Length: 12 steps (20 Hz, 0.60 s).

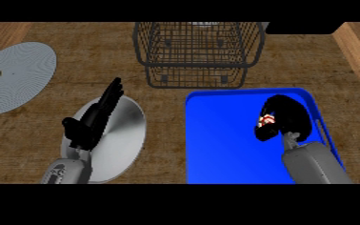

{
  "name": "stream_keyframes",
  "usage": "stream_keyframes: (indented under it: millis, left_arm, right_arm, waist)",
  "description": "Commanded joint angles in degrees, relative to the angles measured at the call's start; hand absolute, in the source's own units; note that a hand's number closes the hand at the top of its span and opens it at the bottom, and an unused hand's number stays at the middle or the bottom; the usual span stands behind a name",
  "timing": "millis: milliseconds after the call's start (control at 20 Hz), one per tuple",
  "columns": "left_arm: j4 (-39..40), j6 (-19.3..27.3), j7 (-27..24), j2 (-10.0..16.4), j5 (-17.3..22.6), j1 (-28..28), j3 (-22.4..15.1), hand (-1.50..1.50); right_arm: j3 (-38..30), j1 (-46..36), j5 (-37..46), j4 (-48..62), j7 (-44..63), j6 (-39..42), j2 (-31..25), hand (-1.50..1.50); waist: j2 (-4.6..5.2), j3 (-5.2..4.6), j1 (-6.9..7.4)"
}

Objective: Pick the cupcake from the tray and place it in the tiered basket

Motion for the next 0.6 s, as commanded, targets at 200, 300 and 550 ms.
stream_keyframes:
  millis: [200, 300, 550]
  left_arm:
    - [-3.25, -0.78, -0.04, 0.39, -0.46, 2.23, -0.47, 0.00]
    - [-0.70, -1.51, -1.63, 0.12, -0.16, 2.44, -0.17, 0.00]
    - [-1.35, 0.55, 1.25, -2.38, -1.52, 0.18, -1.44, 0.00]
  right_arm:
    - [-8.16, -3.27, -5.30, 12.23, -30.14, 3.57, -17.71, 1.50]
    - [-9.21, -5.61, -5.03, 16.78, -37.40, 3.15, -20.73, 1.50]
    - [-14.47, -11.48, -4.95, 26.75, -48.03, -2.33, -22.86, 1.50]
  waist:
    - [0.49, 0.21, 1.20]
    - [0.61, 0.17, 1.30]
    - [0.33, 0.12, 0.64]
